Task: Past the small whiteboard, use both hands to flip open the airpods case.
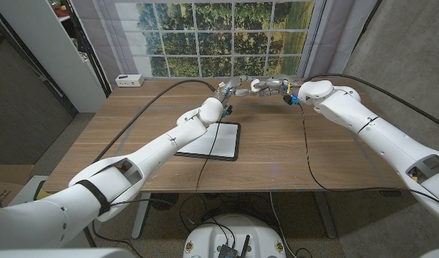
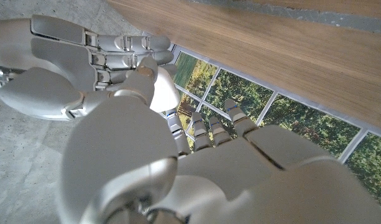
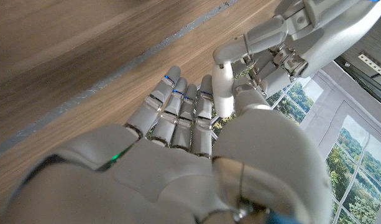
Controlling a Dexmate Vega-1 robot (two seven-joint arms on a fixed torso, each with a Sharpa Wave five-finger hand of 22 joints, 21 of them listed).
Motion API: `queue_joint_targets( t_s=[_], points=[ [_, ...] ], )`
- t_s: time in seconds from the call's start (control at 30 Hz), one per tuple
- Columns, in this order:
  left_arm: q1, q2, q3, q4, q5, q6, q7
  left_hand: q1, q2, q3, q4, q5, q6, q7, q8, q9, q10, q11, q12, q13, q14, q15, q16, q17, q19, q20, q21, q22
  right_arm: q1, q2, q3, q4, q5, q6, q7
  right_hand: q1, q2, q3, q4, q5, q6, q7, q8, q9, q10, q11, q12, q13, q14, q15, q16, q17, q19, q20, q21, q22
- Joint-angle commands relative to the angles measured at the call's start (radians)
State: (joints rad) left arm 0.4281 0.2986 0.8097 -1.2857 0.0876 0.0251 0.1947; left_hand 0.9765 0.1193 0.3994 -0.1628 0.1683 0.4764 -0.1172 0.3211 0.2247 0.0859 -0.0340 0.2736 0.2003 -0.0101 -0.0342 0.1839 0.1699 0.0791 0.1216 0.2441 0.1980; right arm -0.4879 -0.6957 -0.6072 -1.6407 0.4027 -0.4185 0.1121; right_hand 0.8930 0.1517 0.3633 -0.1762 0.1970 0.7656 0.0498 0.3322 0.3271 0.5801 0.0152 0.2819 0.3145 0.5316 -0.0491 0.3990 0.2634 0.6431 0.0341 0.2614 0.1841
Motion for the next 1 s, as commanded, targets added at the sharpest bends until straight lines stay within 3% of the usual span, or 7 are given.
queue_joint_targets(
  t_s=[0.03,0.47,0.77,1.0],
  points=[
    [0.006,-0.011,-0.009,0.021,-0.038,-0.038,-0.016,-0.015,-0.003,-0.016,0.011,0.005,0.276,0.087,0.086,0.091,0.014,0.009,-0.001,0.002,0.013,-0.009,0.005,0.002,0.000,0.009,0.001,0.003,-0.028,0.009,0.016,0.025,-0.025,0.073,-0.042,0.073,0.022,0.018,0.000,0.009,0.060,-0.051,0.028,0.038,0.047,-0.028,0.019,0.015,0.019,-0.063,0.023,0.015,0.002,-0.014,0.007,0.004],
    [0.014,0.065,-0.065,-0.041,-0.130,-0.032,-0.126,-0.126,-0.071,-0.103,0.049,0.010,0.203,0.105,0.037,0.082,0.003,0.003,-0.012,0.006,0.004,0.009,0.002,0.008,-0.012,0.015,-0.004,0.005,-0.041,-0.011,0.022,0.072,-0.085,0.218,-0.023,0.119,0.022,0.012,0.010,0.006,0.081,-0.078,0.059,0.083,0.089,-0.067,0.041,0.039,0.031,-0.114,0.056,0.042,-0.019,-0.040,0.002,0.007],
    [-0.013,0.090,-0.091,-0.043,-0.199,-0.020,-0.211,-0.166,-0.095,-0.133,0.060,0.018,0.185,0.125,0.018,0.073,-0.002,0.013,-0.017,0.008,-0.006,0.020,0.001,0.009,-0.020,0.025,-0.007,0.006,-0.062,-0.015,0.027,0.100,-0.145,0.344,-0.029,0.129,0.017,-0.006,0.019,-0.003,0.094,-0.105,0.076,0.110,0.104,-0.103,0.052,0.056,0.026,-0.152,0.073,0.059,-0.054,-0.053,-0.008,0.009],
    [-0.026,0.106,-0.083,-0.058,-0.197,0.028,-0.226,-0.175,-0.098,-0.140,0.062,0.023,0.184,0.129,0.012,0.069,-0.004,0.018,-0.018,0.008,-0.008,0.027,0.001,0.010,-0.025,0.035,-0.009,0.007,-0.081,-0.016,0.044,0.102,-0.155,0.387,-0.033,0.129,0.013,-0.015,0.021,-0.006,0.099,-0.116,0.081,0.118,0.106,-0.110,0.055,0.062,0.025,-0.163,0.078,0.064,-0.061,-0.060,-0.009,0.010]
  ],
)
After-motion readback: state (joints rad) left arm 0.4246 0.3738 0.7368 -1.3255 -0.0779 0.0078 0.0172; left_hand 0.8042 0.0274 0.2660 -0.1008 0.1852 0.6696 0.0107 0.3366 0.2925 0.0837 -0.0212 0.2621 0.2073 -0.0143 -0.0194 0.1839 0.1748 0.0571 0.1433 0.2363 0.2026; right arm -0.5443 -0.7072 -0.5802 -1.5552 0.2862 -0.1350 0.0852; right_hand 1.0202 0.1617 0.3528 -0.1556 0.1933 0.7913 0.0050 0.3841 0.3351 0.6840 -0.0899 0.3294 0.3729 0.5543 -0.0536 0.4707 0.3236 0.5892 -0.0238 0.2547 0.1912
